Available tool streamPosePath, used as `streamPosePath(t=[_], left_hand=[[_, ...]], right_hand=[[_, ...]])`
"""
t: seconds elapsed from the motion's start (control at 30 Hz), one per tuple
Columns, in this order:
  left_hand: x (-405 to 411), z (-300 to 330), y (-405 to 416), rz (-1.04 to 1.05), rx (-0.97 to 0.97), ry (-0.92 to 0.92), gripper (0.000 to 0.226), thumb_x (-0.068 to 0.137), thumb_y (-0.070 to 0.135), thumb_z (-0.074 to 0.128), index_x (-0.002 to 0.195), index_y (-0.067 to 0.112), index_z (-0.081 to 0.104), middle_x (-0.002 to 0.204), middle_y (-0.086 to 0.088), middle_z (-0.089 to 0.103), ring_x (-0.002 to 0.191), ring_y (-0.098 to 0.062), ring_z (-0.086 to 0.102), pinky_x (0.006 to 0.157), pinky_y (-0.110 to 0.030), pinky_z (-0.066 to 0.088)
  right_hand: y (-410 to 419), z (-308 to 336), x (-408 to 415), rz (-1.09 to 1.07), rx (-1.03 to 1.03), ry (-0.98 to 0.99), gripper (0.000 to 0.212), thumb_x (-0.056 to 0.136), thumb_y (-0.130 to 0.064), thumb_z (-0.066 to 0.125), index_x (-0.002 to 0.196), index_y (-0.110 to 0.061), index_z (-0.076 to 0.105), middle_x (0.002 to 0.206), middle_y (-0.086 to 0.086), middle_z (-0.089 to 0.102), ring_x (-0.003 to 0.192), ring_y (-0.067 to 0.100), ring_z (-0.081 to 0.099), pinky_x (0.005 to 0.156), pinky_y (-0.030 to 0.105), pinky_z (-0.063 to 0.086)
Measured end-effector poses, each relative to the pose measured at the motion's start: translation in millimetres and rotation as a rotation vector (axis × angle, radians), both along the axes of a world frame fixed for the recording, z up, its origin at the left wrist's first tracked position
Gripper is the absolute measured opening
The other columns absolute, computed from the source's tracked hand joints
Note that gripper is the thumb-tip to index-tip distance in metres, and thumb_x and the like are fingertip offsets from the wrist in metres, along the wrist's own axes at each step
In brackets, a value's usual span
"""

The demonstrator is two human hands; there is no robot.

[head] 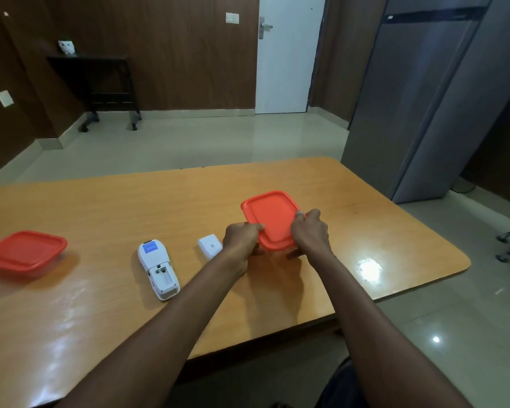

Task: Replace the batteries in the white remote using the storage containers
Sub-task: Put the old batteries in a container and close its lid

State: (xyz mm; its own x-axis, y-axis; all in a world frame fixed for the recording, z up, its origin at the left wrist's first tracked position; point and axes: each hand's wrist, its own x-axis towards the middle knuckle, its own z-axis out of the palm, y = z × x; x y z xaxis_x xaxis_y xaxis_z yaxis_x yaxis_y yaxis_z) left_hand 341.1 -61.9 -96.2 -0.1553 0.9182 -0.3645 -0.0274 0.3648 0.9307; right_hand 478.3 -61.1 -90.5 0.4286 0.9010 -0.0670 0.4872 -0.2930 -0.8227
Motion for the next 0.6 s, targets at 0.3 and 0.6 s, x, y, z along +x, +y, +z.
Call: streamPosePath(t=[0.3,0.6], left_hand=[[64,-7,92,-0.091,0.037,-0.179,0.026,0.084,-0.011,0.070,0.093,0.012,0.063,0.097,-0.011,0.069,0.079,-0.023,0.068,0.056,-0.025,0.059],[143,-15,253,-0.205,0.171,-0.248,0.053,0.084,-0.025,0.045,0.128,0.000,0.061,0.100,-0.014,0.067,0.082,-0.024,0.066,0.058,-0.023,0.060]], right_hand=[[88,9,81,-0.117,0.027,0.257,0.024,0.091,-0.007,0.046,0.094,0.005,0.066,0.102,0.018,0.065,0.068,0.032,0.068,0.061,0.047,0.065],[252,-12,162,-0.236,0.196,0.247,0.023,0.091,0.002,0.051,0.095,0.006,0.073,0.096,0.012,0.065,0.074,0.028,0.070,0.070,0.046,0.065]])
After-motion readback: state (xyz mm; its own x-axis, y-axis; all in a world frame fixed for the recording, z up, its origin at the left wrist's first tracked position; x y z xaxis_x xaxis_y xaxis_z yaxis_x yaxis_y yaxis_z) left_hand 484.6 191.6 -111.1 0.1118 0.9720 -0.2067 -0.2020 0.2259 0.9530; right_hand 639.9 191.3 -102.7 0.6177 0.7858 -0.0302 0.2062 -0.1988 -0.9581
